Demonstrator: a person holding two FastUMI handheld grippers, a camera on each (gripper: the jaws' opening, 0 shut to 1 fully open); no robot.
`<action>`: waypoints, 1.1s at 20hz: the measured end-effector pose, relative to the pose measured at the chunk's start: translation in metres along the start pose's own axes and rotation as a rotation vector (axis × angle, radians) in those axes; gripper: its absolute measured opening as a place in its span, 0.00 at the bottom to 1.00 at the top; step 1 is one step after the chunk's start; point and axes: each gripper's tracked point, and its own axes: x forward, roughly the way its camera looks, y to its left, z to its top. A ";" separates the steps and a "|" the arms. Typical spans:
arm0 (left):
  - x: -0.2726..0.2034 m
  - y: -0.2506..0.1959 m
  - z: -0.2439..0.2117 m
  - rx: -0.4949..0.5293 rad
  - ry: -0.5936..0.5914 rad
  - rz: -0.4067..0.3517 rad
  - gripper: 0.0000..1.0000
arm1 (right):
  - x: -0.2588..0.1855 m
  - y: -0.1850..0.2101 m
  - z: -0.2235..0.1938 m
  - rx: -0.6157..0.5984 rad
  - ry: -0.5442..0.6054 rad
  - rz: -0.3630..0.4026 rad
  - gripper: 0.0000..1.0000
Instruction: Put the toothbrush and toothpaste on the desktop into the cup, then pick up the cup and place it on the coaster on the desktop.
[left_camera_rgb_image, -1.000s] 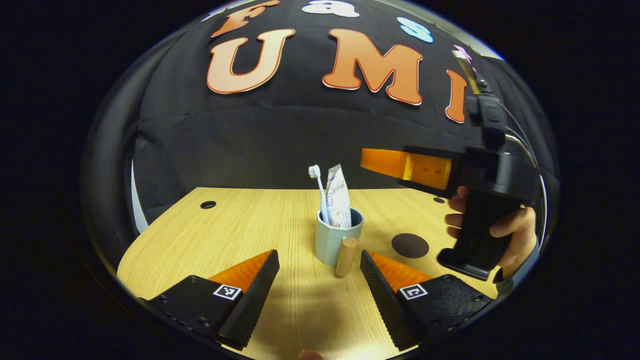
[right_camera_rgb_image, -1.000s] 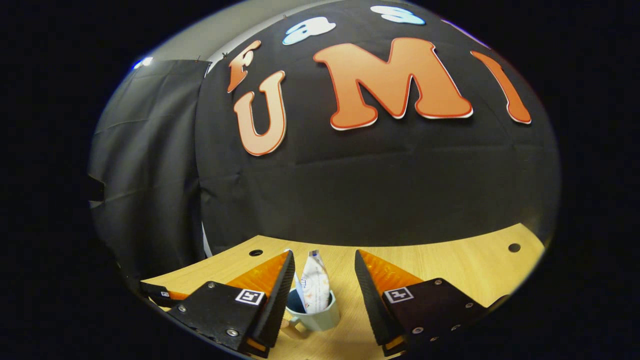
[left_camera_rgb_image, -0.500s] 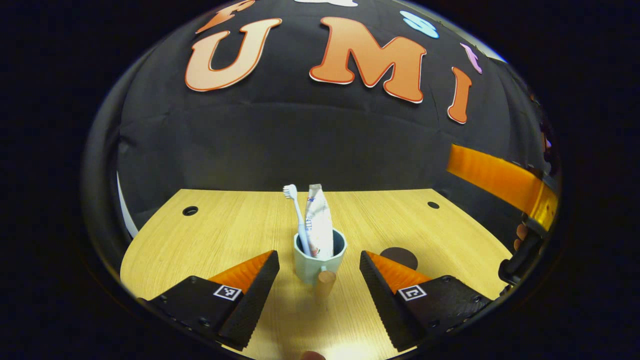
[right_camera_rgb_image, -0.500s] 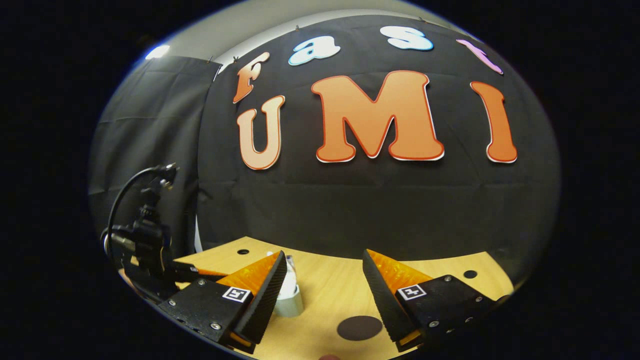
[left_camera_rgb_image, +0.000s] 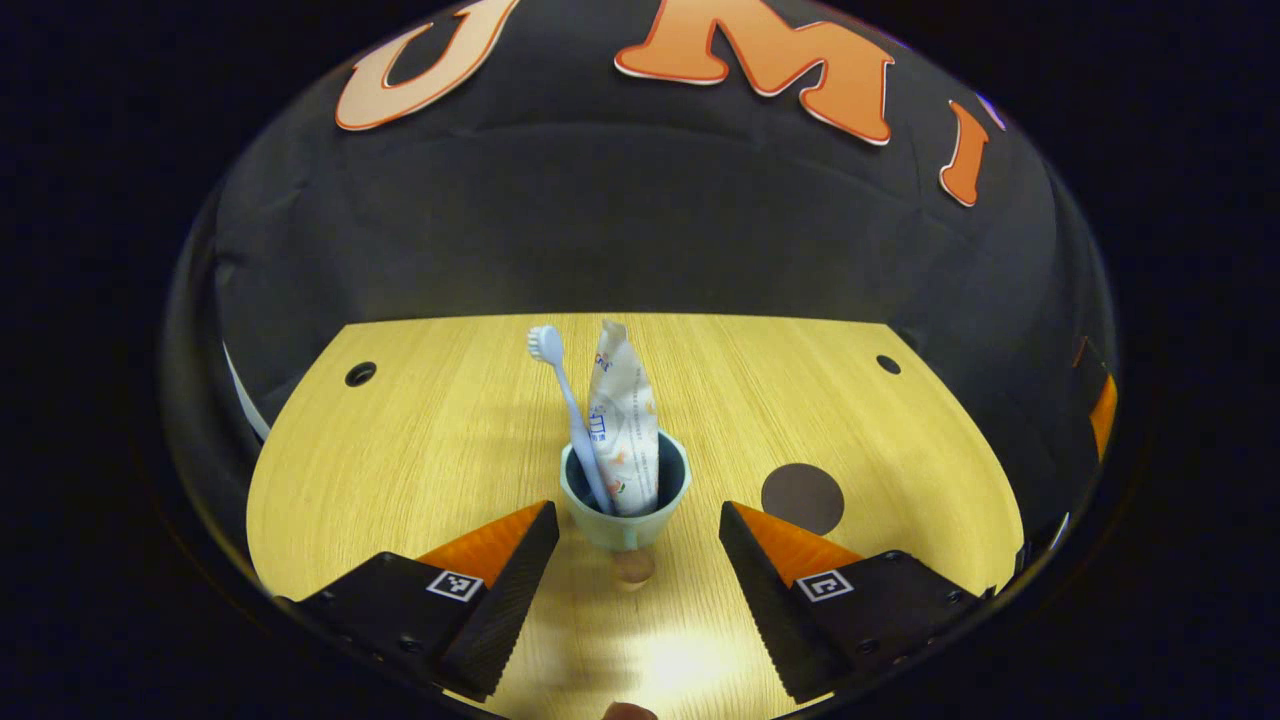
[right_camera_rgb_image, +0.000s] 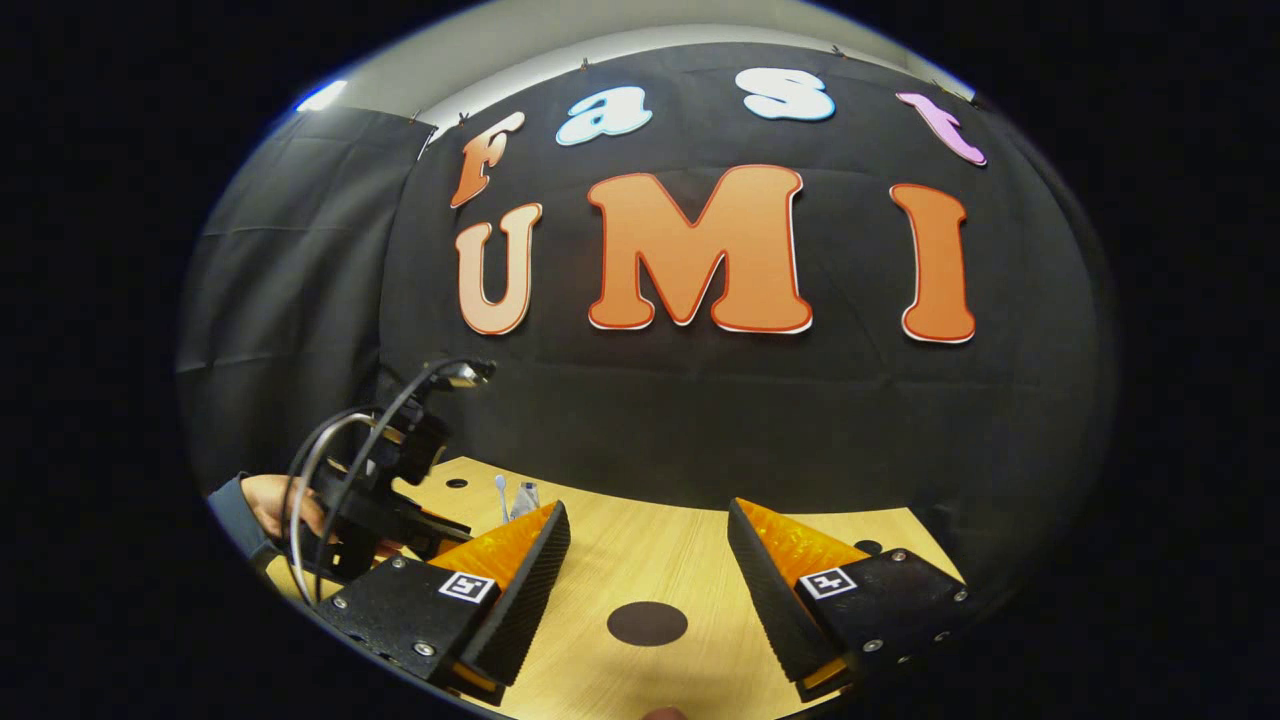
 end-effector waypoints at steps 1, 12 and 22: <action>0.008 0.000 -0.005 0.004 0.026 0.014 0.98 | -0.008 -0.002 0.002 -0.003 -0.002 -0.002 0.95; 0.048 0.010 -0.029 0.021 0.163 0.103 0.94 | -0.058 -0.014 0.008 -0.028 0.001 -0.004 0.97; 0.045 0.003 -0.038 -0.025 0.223 0.120 0.27 | -0.076 -0.015 0.004 -0.017 -0.008 -0.005 0.97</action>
